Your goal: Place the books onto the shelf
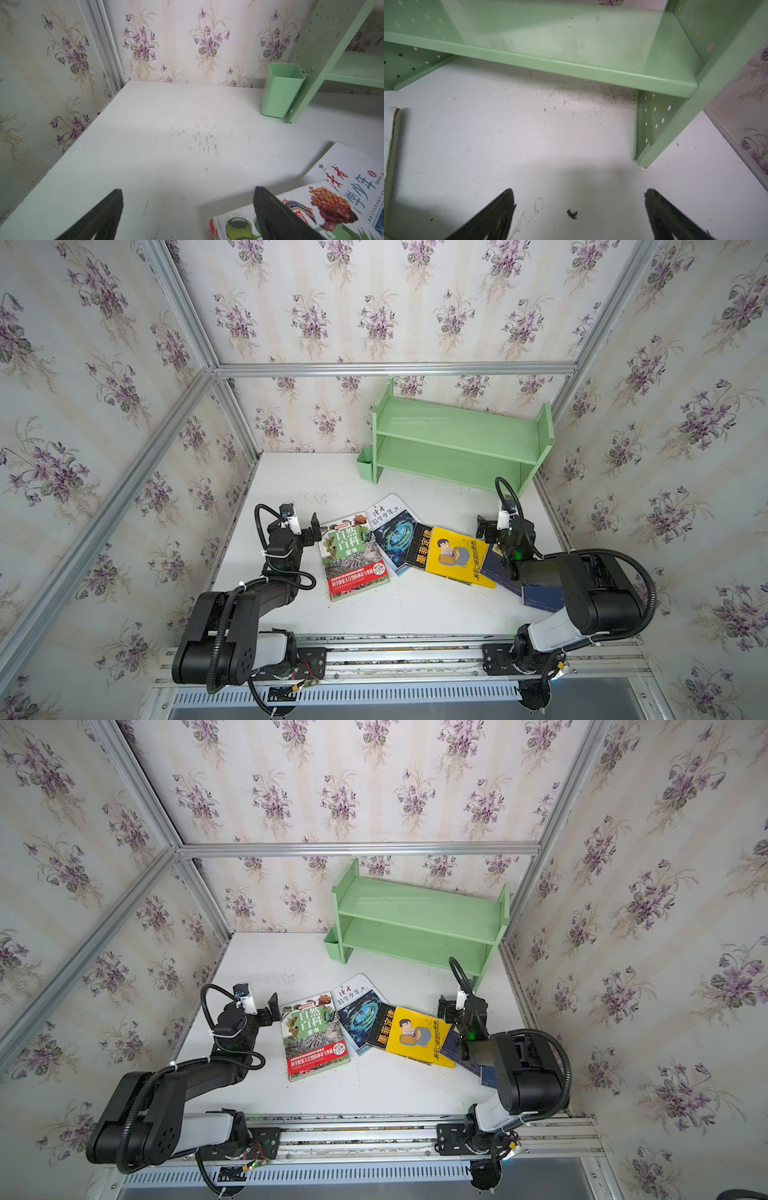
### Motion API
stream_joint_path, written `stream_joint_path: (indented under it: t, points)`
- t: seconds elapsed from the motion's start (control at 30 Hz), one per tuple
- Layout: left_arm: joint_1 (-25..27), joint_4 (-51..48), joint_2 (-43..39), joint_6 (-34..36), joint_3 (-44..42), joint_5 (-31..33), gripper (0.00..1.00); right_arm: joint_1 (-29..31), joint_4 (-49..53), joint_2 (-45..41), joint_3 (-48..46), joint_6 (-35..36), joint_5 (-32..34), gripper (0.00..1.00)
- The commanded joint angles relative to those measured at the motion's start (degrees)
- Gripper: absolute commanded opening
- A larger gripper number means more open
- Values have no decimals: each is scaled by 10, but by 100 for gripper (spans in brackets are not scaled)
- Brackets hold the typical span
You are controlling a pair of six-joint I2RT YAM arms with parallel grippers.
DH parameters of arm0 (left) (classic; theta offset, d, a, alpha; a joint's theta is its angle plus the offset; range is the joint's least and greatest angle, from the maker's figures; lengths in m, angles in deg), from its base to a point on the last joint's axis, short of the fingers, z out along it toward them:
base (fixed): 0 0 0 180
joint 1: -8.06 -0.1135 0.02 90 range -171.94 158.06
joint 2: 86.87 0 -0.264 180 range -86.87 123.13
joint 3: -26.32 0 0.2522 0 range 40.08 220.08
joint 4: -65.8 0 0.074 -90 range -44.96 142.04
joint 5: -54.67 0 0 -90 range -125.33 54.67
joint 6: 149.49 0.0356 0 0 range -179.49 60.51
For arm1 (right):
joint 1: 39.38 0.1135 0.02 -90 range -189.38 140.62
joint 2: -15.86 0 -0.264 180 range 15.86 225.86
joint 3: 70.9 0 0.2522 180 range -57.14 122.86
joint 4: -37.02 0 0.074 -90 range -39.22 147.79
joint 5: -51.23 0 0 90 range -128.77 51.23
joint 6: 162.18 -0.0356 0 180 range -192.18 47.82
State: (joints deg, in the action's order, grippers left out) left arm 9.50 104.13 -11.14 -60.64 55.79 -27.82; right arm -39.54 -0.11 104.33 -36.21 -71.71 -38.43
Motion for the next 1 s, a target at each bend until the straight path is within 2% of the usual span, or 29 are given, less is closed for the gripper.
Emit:
stream_joint_path:
  t: [0.0, 0.67, 0.8, 0.87, 0.97]
  points:
    - [0, 15, -1, 9, 3, 3, 100, 0, -27, -1, 3, 4, -1, 100]
    - [0, 15, -1, 9, 3, 3, 100, 1, -27, -2, 3, 4, 2, 100]
    - [0, 17, -8, 6, 3, 9, 100, 0, -38, -32, -19, -5, 28, 100]
    - [0, -55, -31, -1, 29, 26, 100, 1, 13, -67, -11, 3, 9, 100]
    - [1, -210, -76, -7, 96, 26, 100, 2, 197, -139, 47, -14, -18, 100]
